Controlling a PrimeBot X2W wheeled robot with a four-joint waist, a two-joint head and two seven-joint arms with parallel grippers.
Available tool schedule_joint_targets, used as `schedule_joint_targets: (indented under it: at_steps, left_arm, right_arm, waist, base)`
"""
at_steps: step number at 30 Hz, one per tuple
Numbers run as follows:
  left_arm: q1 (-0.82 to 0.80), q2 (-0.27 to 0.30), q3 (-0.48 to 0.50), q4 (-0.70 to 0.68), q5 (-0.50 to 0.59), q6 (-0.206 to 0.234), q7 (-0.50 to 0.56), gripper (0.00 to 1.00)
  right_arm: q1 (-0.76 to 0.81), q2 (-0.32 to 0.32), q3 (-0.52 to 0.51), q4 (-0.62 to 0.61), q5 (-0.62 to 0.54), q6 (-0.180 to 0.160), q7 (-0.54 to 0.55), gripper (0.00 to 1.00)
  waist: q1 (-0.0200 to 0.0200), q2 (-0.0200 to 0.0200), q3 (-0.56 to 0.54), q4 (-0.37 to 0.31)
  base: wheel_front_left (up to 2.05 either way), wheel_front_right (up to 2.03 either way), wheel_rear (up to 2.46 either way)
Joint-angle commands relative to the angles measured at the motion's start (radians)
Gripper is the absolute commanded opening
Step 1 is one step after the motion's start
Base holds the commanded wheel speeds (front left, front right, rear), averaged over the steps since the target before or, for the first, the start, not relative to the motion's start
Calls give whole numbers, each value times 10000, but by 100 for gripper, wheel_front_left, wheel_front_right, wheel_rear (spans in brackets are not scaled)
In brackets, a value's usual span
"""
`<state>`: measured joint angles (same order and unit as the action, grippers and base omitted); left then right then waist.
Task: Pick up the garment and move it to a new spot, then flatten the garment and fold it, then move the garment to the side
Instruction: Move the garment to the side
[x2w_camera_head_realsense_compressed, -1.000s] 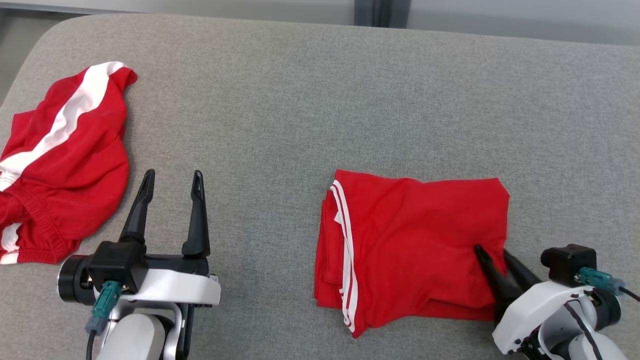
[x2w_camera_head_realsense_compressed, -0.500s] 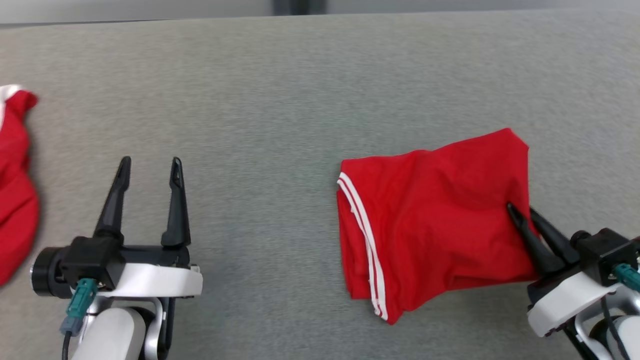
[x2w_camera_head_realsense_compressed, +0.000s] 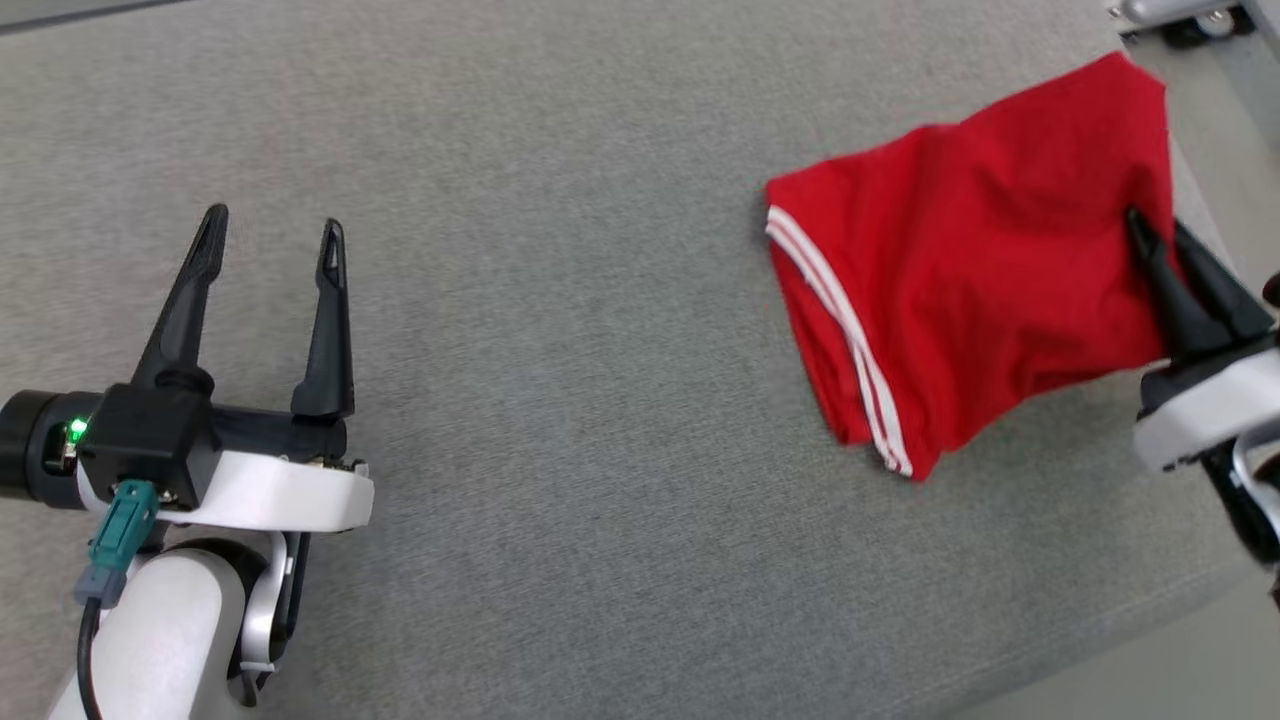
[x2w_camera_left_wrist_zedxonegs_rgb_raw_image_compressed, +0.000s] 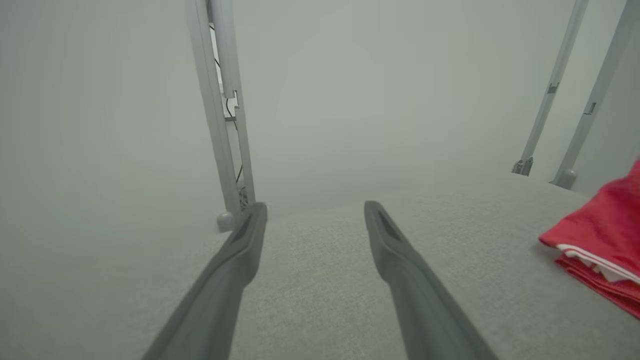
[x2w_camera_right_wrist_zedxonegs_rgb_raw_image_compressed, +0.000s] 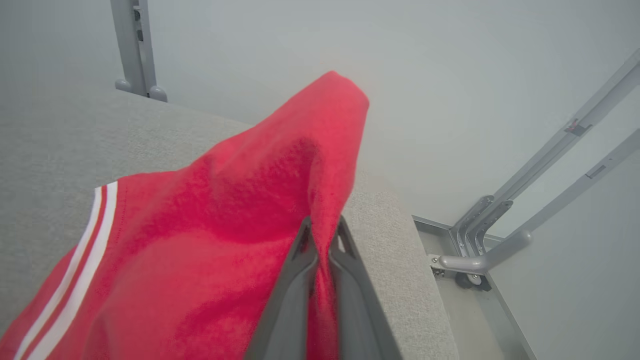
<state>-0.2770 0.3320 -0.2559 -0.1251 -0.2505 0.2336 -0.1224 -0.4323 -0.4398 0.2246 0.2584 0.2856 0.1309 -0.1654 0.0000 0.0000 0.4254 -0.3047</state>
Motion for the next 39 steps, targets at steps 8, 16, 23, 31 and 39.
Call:
schedule_joint_targets:
  at_steps: [8, 16, 23, 31, 39]
  left_arm:
    - [-595, 124, -238, -290, 150, -103, 411, 100]
    - [-740, -36, -288, -106, 27, -83, 175, 100]
    - [-510, -209, -219, 292, -234, -8, -237, 100]
    - [-334, -494, -41, 830, -631, 34, -736, 100]
    - [377, -744, 400, 1236, -1188, 127, -1162, 100]
  right_arm:
    - [-2553, -508, 707, 3671, 861, -2, -783, 0]
    - [-3579, -626, 537, 5821, 1286, 0, -1017, 100]
    - [-2550, -153, -1887, 3610, 1253, 1, -1006, 100]
    - [-52, 1760, -3261, -685, 350, 1, -1007, 100]
    - [2015, 3245, -2194, -2725, -218, 1, -821, 100]
  waist:
    - [0, 0, 834, -178]
    - [0, 0, 1002, 267]
    - [0, 0, 425, 669]
    - [0, 0, -336, 1557]
    - [0, 0, -1170, 2347]
  base:
    - [0, 0, 0]
    - [0, 0, 0]
    - [0, 0, 0]
    - [0, 0, 0]
    - [0, 0, 0]
